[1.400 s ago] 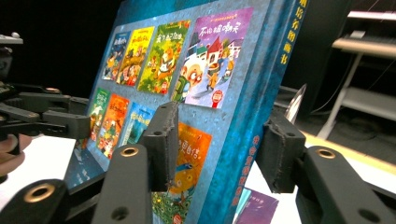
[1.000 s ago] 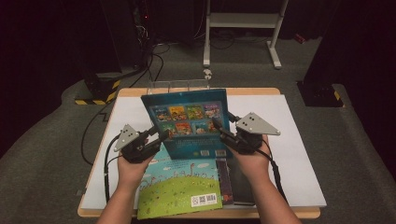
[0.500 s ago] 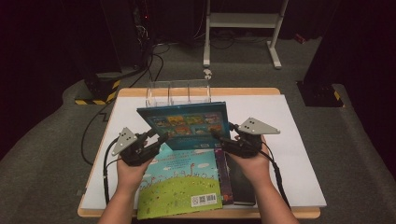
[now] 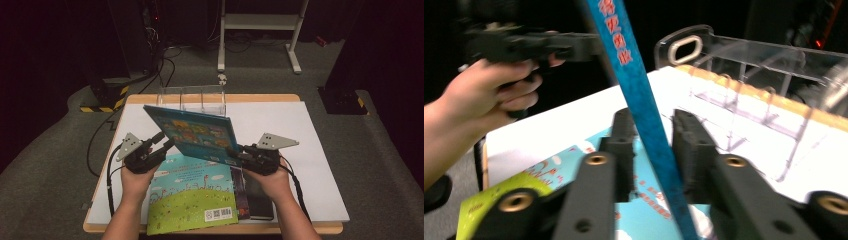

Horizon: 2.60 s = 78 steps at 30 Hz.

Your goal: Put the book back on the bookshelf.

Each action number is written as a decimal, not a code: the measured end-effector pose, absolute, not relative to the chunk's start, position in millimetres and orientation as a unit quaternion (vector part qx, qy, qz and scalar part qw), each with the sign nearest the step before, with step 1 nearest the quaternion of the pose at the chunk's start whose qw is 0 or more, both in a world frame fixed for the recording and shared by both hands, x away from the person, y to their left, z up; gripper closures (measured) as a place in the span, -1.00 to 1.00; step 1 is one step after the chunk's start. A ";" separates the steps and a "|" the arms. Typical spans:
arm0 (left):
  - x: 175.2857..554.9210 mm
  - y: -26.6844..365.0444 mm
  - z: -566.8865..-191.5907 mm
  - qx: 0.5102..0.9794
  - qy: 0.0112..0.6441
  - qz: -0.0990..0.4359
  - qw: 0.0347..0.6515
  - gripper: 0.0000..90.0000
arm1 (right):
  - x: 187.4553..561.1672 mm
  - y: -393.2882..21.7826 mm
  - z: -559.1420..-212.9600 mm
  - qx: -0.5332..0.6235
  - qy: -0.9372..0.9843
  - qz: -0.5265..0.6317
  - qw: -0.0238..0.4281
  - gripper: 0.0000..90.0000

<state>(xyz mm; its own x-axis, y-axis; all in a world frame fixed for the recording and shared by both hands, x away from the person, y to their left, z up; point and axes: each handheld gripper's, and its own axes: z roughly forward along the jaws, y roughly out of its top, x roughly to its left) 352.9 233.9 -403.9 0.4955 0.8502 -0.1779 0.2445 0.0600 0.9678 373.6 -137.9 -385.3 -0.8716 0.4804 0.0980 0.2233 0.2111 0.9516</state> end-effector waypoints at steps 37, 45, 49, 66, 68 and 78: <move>310.3 226.8 -389.2 0.644 0.376 0.204 0.634 -0.57 | 345.4 -18.3 -408.2 0.233 0.777 0.572 0.124 0.68; 306.6 226.1 -388.0 0.646 0.378 0.194 0.635 -0.59 | 339.8 -30.9 -423.7 0.244 0.786 0.558 0.105 0.63; 295.1 218.1 -382.4 0.643 0.376 0.206 0.635 -0.64 | 338.8 -27.8 -424.1 0.242 0.787 0.558 0.103 0.65; 292.9 206.2 -392.6 0.628 0.460 0.282 0.562 -0.73 | 324.7 25.5 -428.1 0.195 0.822 0.529 0.081 0.51; 292.6 205.5 -393.2 0.627 0.461 0.290 0.557 -0.71 | 324.3 27.6 -428.1 0.195 0.822 0.528 0.081 0.51; 289.2 214.3 -396.5 0.621 0.473 0.299 0.549 -0.63 | 314.2 3.7 -426.4 0.193 0.824 0.528 0.065 0.27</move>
